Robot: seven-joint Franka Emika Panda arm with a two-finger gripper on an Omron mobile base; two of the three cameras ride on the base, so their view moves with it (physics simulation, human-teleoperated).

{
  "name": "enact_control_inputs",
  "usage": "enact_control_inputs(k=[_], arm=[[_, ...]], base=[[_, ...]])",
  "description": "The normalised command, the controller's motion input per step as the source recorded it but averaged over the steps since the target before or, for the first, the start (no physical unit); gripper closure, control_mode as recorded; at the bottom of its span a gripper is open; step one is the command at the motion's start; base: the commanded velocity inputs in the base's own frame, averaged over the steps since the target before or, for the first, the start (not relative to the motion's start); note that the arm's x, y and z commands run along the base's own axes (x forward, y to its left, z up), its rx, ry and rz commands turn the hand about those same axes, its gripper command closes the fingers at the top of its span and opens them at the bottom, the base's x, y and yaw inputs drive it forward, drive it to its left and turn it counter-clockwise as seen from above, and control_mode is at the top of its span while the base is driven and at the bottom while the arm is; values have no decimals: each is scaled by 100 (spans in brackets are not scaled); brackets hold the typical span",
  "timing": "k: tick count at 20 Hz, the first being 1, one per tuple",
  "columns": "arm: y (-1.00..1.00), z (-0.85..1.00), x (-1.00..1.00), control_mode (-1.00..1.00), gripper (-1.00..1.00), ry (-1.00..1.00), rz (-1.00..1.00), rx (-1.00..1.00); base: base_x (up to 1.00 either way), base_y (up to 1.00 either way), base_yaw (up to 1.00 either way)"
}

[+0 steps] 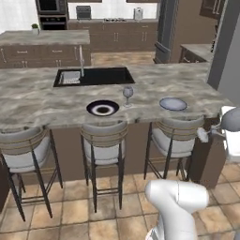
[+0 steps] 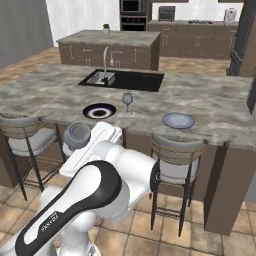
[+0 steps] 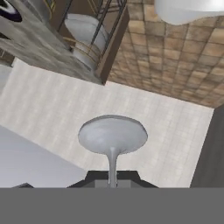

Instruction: Retrieve the wine glasses from the counter and place one next to each plate.

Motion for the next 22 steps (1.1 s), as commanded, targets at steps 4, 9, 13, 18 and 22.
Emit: enact_control_inputs(k=[4,9,13,18,22], arm=[[0,0,0,100,100,0,0,0],[0,0,0,100,100,0,0,0],[0,0,0,100,100,0,0,0],[0,0,0,100,100,0,0,0],[0,0,0,100,100,0,0,0]], base=[[0,-100,-29],[14,-65,-32],[59,0,-5],[83,0,0],[91,-21,0]])
